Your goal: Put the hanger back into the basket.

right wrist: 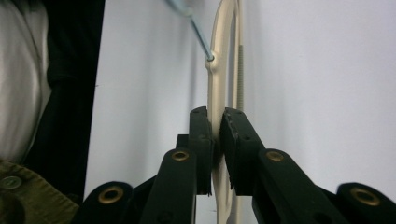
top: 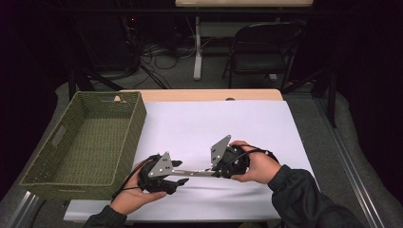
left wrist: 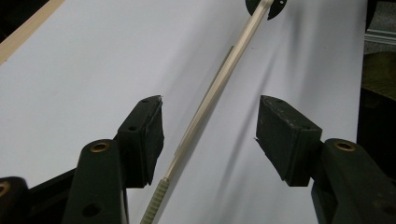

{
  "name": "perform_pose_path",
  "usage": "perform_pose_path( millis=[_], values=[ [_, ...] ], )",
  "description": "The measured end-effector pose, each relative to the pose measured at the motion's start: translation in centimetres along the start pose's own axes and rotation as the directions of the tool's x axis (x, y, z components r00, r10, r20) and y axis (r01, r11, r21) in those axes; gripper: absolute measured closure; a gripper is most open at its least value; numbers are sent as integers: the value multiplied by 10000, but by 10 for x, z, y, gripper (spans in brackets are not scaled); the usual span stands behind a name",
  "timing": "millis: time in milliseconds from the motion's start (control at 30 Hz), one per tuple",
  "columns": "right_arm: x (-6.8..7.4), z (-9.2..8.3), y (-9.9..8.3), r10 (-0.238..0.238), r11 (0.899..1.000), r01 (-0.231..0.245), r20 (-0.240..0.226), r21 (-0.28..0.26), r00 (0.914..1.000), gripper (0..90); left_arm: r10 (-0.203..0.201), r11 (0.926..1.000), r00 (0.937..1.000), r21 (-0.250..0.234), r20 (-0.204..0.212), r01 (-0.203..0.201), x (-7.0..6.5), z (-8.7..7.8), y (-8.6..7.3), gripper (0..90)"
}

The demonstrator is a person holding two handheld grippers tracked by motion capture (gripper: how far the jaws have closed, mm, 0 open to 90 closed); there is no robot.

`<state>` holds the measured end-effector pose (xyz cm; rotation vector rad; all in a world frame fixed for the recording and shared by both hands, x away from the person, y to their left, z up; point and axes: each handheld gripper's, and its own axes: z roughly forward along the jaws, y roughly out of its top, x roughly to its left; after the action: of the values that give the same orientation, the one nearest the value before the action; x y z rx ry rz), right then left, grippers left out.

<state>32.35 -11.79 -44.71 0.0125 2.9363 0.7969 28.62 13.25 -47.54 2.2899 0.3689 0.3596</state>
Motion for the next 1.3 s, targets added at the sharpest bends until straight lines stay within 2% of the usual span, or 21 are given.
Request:
perform_pose_path(
  millis=[300,367,500,633,800,900,933,967,1033,1100,1133,1300],
  values=[
    [-13,-3,1,3,10000,-1,342,-58,9994,850,-409,9991,9991,79,109,408,16,4,6,411],
    [-16,-4,0,69,10000,-67,399,-56,9992,856,-511,9986,9984,184,261,506,20,6,8,412],
    [-23,-5,-1,170,9996,-163,354,-225,9992,861,-362,9981,9975,528,609,330,25,9,11,428],
    [-25,-6,-4,234,9993,-225,299,-300,9993,863,-295,9978,9948,622,976,235,29,13,15,491],
    [-25,-8,-7,130,9995,-122,274,-282,9995,863,-675,9952,9876,803,1416,565,33,17,16,559],
    [-24,-10,-8,128,9994,-120,251,-332,9996,863,-628,9954,9832,826,1716,492,32,23,18,594],
    [-24,-10,-8,121,9994,-113,245,-319,9996,863,-628,9954,9832,826,1716,492,32,23,18,598],
    [-24,-9,-8,124,9995,-116,246,-307,9996,862,-461,9943,9853,1022,1645,294,33,27,19,610],
    [-24,-9,-8,133,9995,-126,235,-291,9996,863,-355,9918,9862,1266,1619,149,34,31,18,627],
    [-24,-9,-8,146,9994,-140,198,-310,9997,863,-363,9905,9871,1365,1558,149,35,32,17,642],
    [-24,-9,-9,154,9994,-148,204,-309,9997,863,-354,9870,9875,1604,1534,105,37,32,15,648],
    [-25,-9,-9,171,9994,-166,164,-302,9997,862,-437,9827,9869,1847,1554,144,43,30,7,682]
  ],
)
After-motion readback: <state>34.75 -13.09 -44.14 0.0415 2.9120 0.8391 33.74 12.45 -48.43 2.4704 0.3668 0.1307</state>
